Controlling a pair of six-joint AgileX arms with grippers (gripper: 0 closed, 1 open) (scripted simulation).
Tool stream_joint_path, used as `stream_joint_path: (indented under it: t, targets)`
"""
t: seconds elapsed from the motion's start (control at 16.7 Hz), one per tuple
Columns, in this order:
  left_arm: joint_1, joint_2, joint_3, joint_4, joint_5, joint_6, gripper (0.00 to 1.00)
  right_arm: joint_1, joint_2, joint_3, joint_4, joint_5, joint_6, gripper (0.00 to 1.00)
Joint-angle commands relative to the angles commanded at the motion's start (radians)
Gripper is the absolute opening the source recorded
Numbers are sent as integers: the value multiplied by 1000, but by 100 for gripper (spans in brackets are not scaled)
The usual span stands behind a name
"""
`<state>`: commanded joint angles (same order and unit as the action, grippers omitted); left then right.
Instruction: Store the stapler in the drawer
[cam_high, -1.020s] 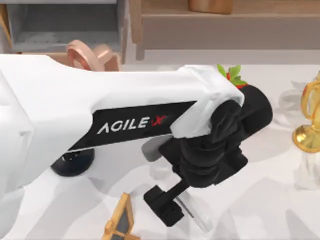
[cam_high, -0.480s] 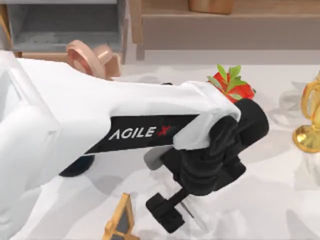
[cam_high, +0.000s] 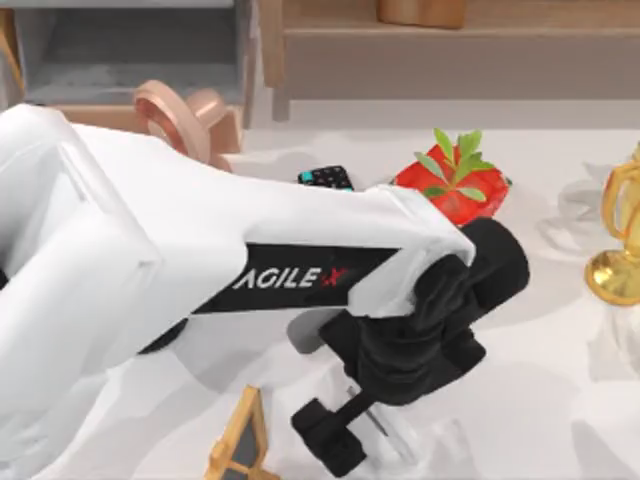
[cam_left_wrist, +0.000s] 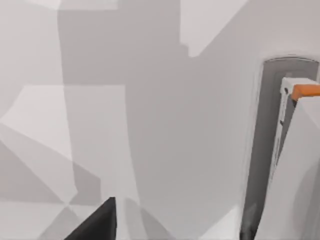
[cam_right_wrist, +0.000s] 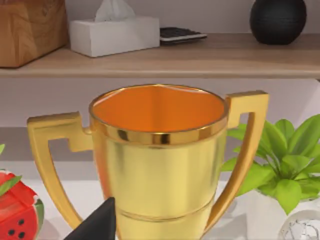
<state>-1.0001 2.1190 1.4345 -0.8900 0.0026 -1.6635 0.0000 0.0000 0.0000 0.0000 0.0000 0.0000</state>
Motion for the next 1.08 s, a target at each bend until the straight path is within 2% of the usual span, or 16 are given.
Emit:
stream_joint_path:
  t: [0.72, 1.08]
  targets:
    - [0, 0, 0, 0, 0, 0, 2, 0, 0, 0, 0, 0, 0, 100]
    - [0, 0, 0, 0, 0, 0, 0, 0, 0, 0, 0, 0, 0, 100]
